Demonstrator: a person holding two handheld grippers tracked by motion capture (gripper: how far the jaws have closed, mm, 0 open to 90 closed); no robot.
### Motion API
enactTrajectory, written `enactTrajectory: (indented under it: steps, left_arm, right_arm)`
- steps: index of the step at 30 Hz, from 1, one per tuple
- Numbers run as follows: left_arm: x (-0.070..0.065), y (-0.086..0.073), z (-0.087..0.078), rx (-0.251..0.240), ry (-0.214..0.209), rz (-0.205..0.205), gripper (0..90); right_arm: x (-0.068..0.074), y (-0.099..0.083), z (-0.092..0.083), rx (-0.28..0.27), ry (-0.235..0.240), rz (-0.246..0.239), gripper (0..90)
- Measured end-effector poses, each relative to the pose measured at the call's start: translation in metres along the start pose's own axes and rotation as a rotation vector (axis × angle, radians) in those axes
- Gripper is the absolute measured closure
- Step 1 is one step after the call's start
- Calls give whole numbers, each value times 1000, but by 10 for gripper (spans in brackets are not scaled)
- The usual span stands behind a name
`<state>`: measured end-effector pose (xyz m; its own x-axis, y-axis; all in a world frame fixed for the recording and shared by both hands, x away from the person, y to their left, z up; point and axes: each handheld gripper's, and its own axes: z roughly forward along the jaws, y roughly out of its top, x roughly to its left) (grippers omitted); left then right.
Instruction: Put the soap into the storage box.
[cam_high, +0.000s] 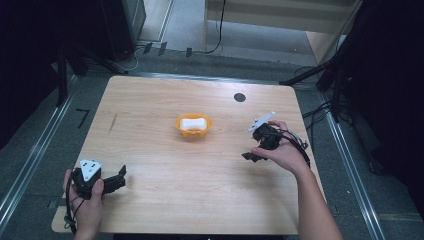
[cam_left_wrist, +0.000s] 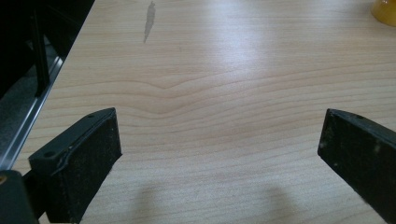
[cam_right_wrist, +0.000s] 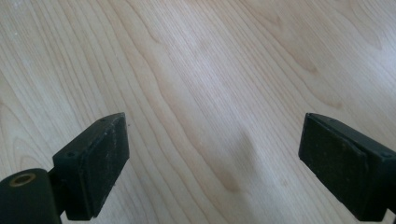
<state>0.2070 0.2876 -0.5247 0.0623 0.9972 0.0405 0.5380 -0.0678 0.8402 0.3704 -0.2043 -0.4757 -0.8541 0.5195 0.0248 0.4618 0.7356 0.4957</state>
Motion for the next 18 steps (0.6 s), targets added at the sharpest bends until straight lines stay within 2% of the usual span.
enactTrajectory:
  steps: [4,9,18]
  left_arm:
    - [0,0,0,-1,2,0,0]
    - [0,0,0,1,4,3,0]
    - [0,0,0,3,8,4,0]
  right_arm:
    - [-1,-12,-4,-6,-9,16,95]
    - [-1,-29,-12,-41,-37,39,95]
    - [0,-66,-21,-57,-50,101,83]
